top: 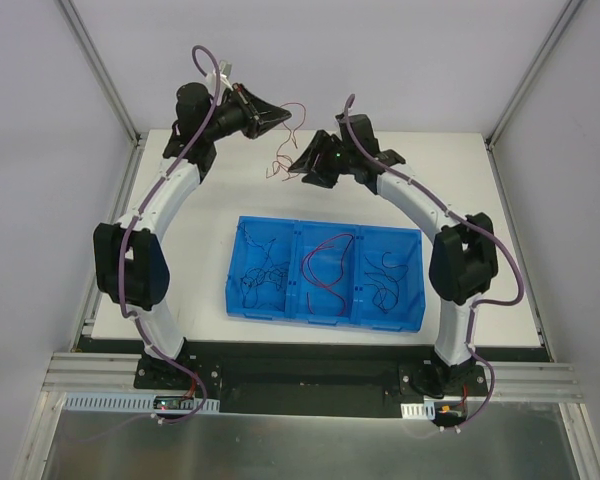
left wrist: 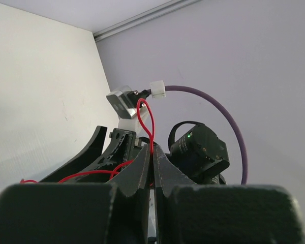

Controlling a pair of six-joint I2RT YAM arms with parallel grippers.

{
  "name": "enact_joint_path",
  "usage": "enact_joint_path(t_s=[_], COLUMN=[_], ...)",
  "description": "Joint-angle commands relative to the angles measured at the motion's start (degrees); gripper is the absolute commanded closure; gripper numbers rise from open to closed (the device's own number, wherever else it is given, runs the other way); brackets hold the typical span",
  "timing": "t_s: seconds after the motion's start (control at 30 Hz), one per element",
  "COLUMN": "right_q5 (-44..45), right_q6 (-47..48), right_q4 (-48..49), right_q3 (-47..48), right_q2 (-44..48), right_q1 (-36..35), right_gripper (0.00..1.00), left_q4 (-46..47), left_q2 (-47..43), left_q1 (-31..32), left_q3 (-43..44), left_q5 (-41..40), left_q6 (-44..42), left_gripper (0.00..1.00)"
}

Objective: Untangle the cables

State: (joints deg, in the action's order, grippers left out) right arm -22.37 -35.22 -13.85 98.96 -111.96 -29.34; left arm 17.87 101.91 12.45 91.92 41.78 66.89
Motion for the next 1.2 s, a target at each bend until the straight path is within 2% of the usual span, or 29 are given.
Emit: enact_joint_path(t_s=[0.0, 0.17, 0.3, 0.37, 0.43, 0.5, 0.63, 0.73, 0.9, 1.03, 1.17], right_q5=[9.96, 17.08, 19.38, 16.76, 10.1, 8.66, 8.22, 4.1, -4.08, 0.91, 3.74], right_q6=[2.08, 3.05, 7.09, 7.62, 6.32, 4.99, 3.94, 2.88, 10.94, 19.13, 19.49], right_q4=[2.95, 2.16, 1.19, 3.55, 5.49, 3.14, -1.88, -4.43, 5.22, 5.14, 13.57], right_q3=[0.36, 4.13, 7.38, 7.48, 8.18, 8.71, 2.13, -3.05, -11.68, -15.8, -21.43], right_q2=[0.43, -1.85, -2.12, -1.68, -2.03, -0.81, 4.89, 8.24, 15.18, 19.32, 20.82], right_q1=[-1.86, -2.12, -1.95, -1.6, -1.07, -0.98, -0.11, 2.09, 1.14, -2.64, -4.4], right_gripper=[0.47, 0.51, 0.55, 0.54, 0.52, 0.49, 0.42, 0.41, 0.38, 0.3, 0.24], left_q4=[4.54, 5.77, 5.77, 5.86, 5.77, 5.77, 4.63, 3.32, -0.37, -0.55, -0.2], left_q2=[-4.87, -6.54, -8.47, -9.09, -9.53, -9.8, -9.62, -9.53, -8.57, -7.25, -7.6], left_q1=[1.0, 2.14, 2.23, 2.23, 2.23, 2.14, 1.7, 1.7, 1.61, 1.61, 1.61], left_q3=[1.16, 1.68, 1.16, 0.81, 0.63, 0.63, 1.16, 1.94, 3.7, 4.93, 4.76], left_q5=[1.2, 1.2, 1.2, 1.2, 1.37, 1.29, 1.46, 1.2, -0.2, -0.38, -0.65], left_q6=[1.31, 2.54, 2.1, 2.01, 1.66, 1.14, -0.36, -2.46, -5.54, -4.5, -4.49], left_gripper=[1.0, 1.0, 1.0, 1.0, 1.0, 1.0, 1.0, 1.0, 1.0, 1.0, 1.0])
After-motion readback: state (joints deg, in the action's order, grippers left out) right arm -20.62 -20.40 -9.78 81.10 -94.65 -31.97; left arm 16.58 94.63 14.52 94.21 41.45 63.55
